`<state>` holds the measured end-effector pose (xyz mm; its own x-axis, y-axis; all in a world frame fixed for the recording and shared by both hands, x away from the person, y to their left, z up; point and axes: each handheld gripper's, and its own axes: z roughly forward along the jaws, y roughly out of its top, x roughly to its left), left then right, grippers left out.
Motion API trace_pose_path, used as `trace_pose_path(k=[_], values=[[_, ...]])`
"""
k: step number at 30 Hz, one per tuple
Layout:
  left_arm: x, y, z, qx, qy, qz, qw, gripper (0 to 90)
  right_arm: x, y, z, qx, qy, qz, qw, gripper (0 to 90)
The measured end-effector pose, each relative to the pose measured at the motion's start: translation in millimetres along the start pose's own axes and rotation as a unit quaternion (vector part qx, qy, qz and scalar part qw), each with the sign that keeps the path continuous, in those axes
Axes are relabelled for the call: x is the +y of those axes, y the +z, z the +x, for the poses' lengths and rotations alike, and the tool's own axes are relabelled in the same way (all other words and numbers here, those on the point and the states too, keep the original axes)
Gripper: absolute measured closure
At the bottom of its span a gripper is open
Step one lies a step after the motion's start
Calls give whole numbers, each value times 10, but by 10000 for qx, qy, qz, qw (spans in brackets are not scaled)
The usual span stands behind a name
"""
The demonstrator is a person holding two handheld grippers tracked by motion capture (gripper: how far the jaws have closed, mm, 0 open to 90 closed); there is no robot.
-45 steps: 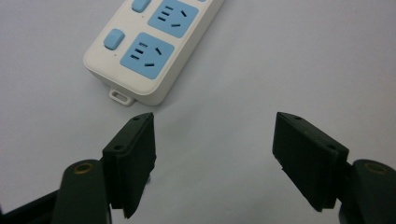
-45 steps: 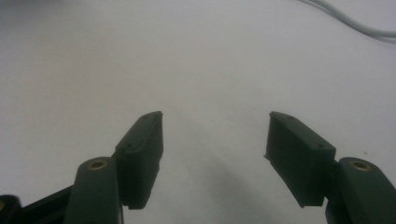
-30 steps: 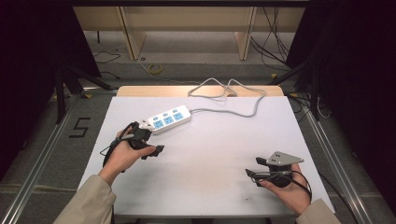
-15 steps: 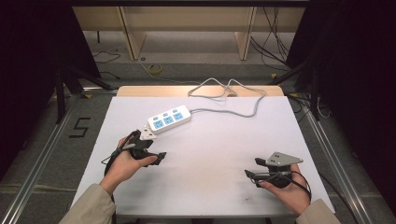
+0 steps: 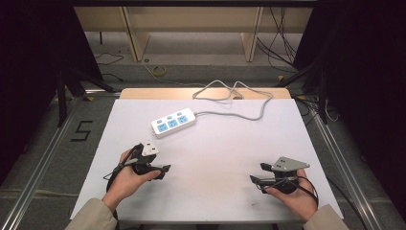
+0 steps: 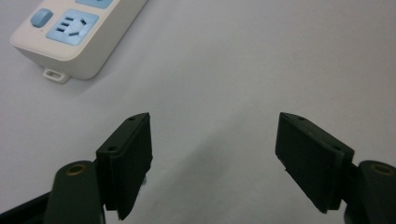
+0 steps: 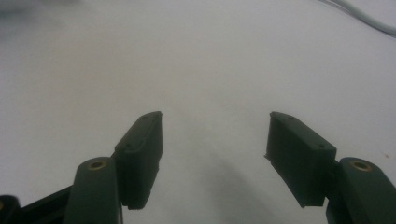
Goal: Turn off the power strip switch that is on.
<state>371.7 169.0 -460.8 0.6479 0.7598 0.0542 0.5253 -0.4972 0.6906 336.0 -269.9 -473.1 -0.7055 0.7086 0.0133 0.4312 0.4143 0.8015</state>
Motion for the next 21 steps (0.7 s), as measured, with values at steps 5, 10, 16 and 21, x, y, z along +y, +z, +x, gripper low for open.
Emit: trace_pose_path(k=[5, 10, 16, 21], values=[[-118, -31, -11, 8, -60, -10, 10000, 261, -3, 5, 9, 10, -11, 20, 10000, 370], [-251, -59, -28, 124, -86, -30, 9999, 260, -6, 6, 11, 18, -30, 18, 10000, 370], [-390, -97, -47, 231, -208, 8, 9995, 260, -2, 15, 27, 36, -23, 16, 10000, 370], [-391, -80, -68, 286, -160, -3, 9995, 257, 4, 27, 40, 52, -41, 53, 10000, 371]])
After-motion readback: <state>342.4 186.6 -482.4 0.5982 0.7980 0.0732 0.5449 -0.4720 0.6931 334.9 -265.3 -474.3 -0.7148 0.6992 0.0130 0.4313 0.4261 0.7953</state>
